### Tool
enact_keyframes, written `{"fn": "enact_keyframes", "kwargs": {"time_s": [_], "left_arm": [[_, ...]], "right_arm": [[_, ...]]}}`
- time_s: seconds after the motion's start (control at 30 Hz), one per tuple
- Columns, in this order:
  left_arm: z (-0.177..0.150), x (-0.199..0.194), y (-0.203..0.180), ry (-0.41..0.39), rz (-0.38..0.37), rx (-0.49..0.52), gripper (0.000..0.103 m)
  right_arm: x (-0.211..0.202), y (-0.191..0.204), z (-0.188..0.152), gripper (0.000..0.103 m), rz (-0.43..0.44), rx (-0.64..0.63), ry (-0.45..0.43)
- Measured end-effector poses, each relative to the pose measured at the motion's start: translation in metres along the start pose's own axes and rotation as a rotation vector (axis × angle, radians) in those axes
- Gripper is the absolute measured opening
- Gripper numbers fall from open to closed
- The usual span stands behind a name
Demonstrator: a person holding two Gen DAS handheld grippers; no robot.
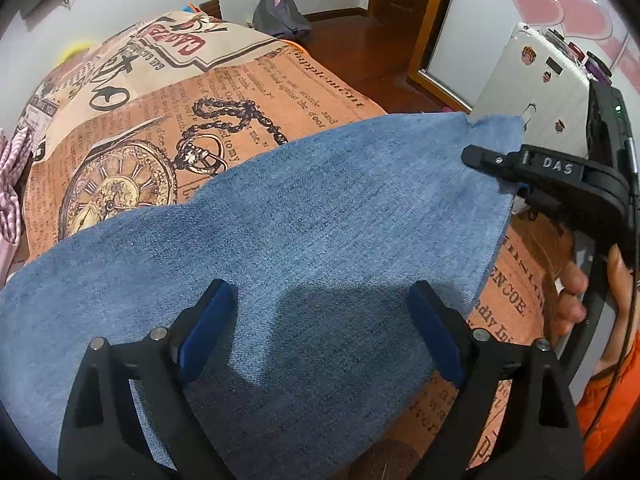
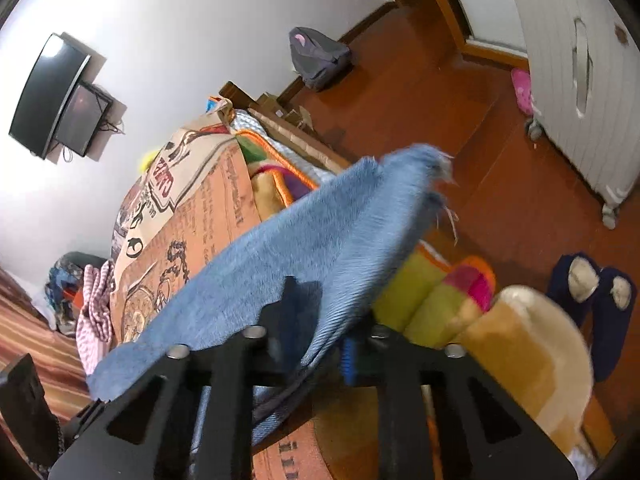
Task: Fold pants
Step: 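Lift the hem with the right tool and fold the legs over toward the waistband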
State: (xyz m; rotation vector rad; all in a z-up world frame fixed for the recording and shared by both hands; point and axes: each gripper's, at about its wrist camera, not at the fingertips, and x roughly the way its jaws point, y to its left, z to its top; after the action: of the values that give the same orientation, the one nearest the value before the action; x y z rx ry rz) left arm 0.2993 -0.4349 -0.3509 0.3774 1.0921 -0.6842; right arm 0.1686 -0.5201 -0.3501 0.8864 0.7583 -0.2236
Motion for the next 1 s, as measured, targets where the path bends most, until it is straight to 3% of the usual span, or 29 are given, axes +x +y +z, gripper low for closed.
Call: {"fn": "enact_keyframes", "kwargs": {"time_s": [0.3, 0.47, 0.87, 1.0], "left_arm": [[-0.009, -0.047, 0.015, -0.086, -0.004, -0.057, 0.090], [-0.022, -0.098, 0.046, -0.180, 0.076, -0.068, 0.090], [-0.100, -0.180, 0.193, -0.265, 0.202, -0.312, 0.090], [-0.130, -0.198, 0.229, -0.285, 0.206, -0.381, 0.090]], "right_arm": [[-0.048, 0.049, 0.018, 0.008, 0.040, -0.116, -0.107], [-0.071, 0.093, 0.018, 0.007, 0.072, -0.218, -0.167], [-0.098, 0.196, -0.014, 0.006, 0.200, -0.388, -0.235], [-0.099, 0.232, -0.029, 0.006, 0.236, -0.449, -0.242]]}}
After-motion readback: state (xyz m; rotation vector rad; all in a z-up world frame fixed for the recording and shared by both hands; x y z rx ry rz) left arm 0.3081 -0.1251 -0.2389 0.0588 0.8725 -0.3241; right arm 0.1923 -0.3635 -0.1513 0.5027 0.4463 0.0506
